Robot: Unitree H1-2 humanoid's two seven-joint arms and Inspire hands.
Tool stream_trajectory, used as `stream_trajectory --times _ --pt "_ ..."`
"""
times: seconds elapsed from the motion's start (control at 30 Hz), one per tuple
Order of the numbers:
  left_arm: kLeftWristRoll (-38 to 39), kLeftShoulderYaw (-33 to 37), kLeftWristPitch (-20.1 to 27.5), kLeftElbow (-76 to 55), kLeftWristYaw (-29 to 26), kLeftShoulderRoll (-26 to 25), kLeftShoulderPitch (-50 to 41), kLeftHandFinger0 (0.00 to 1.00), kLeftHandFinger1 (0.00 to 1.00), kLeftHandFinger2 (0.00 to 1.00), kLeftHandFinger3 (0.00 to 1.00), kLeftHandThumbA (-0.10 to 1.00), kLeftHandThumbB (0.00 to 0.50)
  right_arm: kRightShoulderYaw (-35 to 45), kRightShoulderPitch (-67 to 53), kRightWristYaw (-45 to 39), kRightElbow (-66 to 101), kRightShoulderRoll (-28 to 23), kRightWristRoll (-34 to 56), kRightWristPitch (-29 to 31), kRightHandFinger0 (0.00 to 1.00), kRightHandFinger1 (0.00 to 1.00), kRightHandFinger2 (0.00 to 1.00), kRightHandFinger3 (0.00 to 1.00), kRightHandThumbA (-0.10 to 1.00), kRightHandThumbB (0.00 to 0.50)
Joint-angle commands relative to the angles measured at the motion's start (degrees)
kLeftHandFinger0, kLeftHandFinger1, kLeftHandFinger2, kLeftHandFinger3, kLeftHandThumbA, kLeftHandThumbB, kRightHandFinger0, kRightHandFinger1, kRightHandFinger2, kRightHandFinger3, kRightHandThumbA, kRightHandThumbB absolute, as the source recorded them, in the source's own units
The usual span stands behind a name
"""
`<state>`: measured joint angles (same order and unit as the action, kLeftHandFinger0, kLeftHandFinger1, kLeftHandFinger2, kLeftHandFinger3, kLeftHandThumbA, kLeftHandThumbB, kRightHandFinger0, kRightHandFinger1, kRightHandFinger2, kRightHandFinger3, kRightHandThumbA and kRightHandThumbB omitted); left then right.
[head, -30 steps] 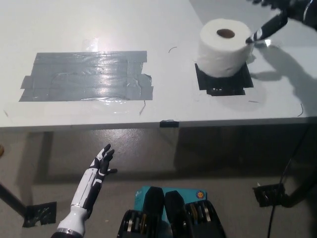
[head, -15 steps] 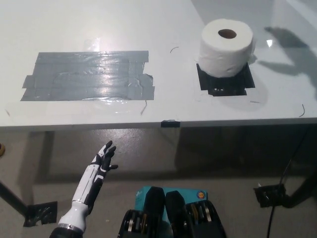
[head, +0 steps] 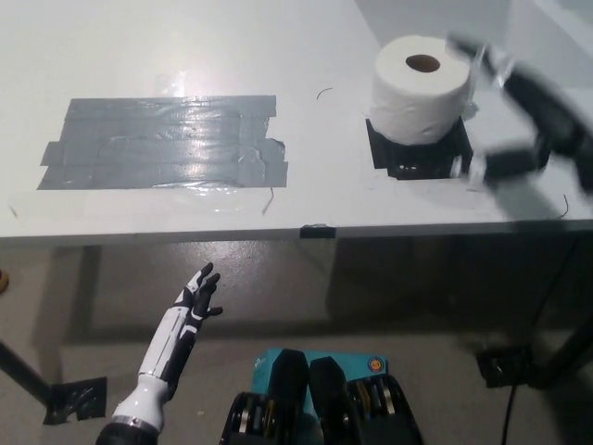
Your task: A person hands over a roll of toilet paper to the robot , and the robot inserts its right thumb into the hole in the centre to grab the roll, and then places it on the balck area on the desk.
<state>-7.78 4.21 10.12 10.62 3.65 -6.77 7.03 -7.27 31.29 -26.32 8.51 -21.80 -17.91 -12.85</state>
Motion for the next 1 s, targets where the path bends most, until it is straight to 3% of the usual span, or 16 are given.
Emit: stream_trajectory --times 0.0,0.1,0.23,0.4,0.6,0.7,0.73,0.8,0.97 --pt "-0.8 0.6 2.1 -1.1 -0.2 -0.2 -0.8 0.89 1.00 1.00 1.00 1.00 0.078 4.9 -20.4 10.2 20.3 10.6 10.1 5.4 1.00 1.00 1.00 1.00 1.00 0.328" --pt "-0.8 0.8 2.0 -1.6 -0.1 -0.2 -2.0 0.89 1.00 1.00 1.00 1.00 0.097 4.6 -24.5 10.6 16.1 12.8 9.7 8.6 1.00 1.00 1.00 1.00 1.00 0.317" --pt "-0.6 1.3 2.3 -1.7 -0.1 0.2 -3.2 0.93 1.00 1.00 1.00 1.00 0.059 5.5 -28.6 11.5 10.4 15.0 8.5 12.5 1.00 1.00 1.00 1.00 0.98 0.286" --pt "-0.8 1.7 3.0 -2.2 -0.3 0.0 -4.8 0.98 1.00 1.00 1.00 1.00 0.058 5.9 -31.2 12.0 5.3 16.3 9.2 16.1 1.00 1.00 1.00 1.00 0.95 0.289" --pt "-2.3 2.5 5.5 -0.9 -0.9 -0.1 -6.2 1.00 1.00 1.00 1.00 1.00 0.127 5.3 -33.4 13.0 -1.1 16.5 8.9 20.4 1.00 1.00 1.00 1.00 0.91 0.238" --pt "-3.8 2.9 6.2 -0.5 -1.7 0.2 -6.8 1.00 1.00 1.00 1.00 1.00 0.152 5.2 -33.8 13.8 -4.2 16.3 8.2 21.3 1.00 1.00 1.00 1.00 0.92 0.257" --pt "-4.0 2.9 6.6 -0.5 -2.0 0.4 -7.2 1.00 1.00 1.00 1.00 1.00 0.158 5.0 -33.8 13.7 -6.0 16.0 8.3 22.1 1.00 1.00 1.00 1.00 0.95 0.298" --pt "-4.8 3.0 7.1 -0.6 -2.5 0.5 -7.4 1.00 1.00 1.00 1.00 1.00 0.161 4.9 -33.7 13.9 -7.6 15.7 8.2 22.6 1.00 1.00 1.00 1.00 0.96 0.313" --pt "-5.2 3.0 7.3 -0.4 -2.9 0.9 -7.5 1.00 1.00 1.00 1.00 1.00 0.183 4.9 -34.0 14.0 -9.0 15.0 8.3 23.3 1.00 1.00 1.00 1.00 0.93 0.308"
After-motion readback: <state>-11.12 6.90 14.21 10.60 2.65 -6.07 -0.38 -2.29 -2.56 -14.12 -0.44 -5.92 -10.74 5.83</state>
